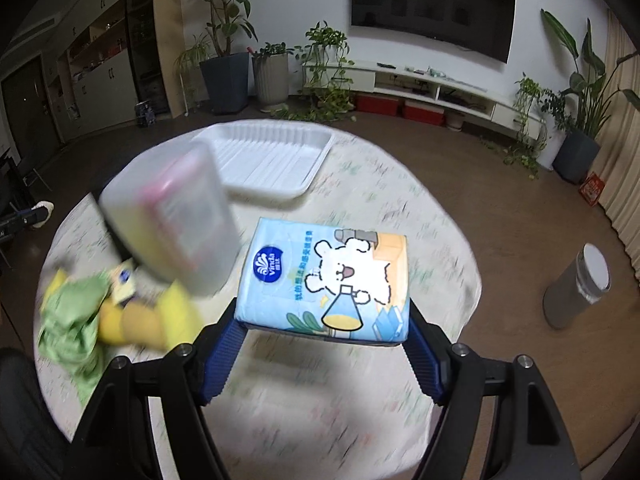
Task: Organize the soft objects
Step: 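Carry both items to the white tray and release them inside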
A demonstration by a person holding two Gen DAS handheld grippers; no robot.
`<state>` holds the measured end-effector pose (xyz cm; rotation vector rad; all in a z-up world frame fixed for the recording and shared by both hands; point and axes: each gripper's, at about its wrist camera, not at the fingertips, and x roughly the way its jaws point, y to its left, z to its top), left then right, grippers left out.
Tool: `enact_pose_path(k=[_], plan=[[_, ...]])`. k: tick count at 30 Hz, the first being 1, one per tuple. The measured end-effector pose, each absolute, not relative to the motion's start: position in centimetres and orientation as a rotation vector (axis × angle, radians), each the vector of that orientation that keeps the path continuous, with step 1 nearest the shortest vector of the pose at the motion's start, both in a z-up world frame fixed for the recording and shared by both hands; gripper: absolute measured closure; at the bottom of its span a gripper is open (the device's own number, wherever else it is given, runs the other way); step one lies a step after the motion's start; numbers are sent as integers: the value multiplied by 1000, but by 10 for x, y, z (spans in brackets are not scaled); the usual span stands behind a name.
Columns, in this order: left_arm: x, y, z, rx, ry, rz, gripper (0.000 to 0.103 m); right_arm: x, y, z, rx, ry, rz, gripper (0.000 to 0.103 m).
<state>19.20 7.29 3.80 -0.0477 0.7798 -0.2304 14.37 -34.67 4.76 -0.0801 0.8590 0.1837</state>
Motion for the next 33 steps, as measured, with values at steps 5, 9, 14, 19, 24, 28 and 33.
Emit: enact_pose_path(k=[5, 9, 14, 19, 24, 28, 33], plan=[[260, 62, 50, -8, 781, -265, 60, 202, -345, 58, -99, 850, 215, 27], [317, 42, 45, 43, 809, -312, 60, 254, -326, 59, -129, 847, 287, 27], [378, 13, 29, 83, 864, -385, 60, 312, -292, 47, -221, 875, 366, 27], [422, -16, 12, 123, 900, -468, 60, 355, -271, 29, -270, 926, 425, 27], [440, -32, -11, 199, 959, -488, 60, 388, -263, 7, -267, 983, 480, 27], [444, -31, -27, 207, 991, -485, 60, 399, -259, -3, -281, 1000, 506, 27], [444, -34, -44, 219, 1037, -475, 56, 401, -245, -18, -325, 1023, 510, 26]])
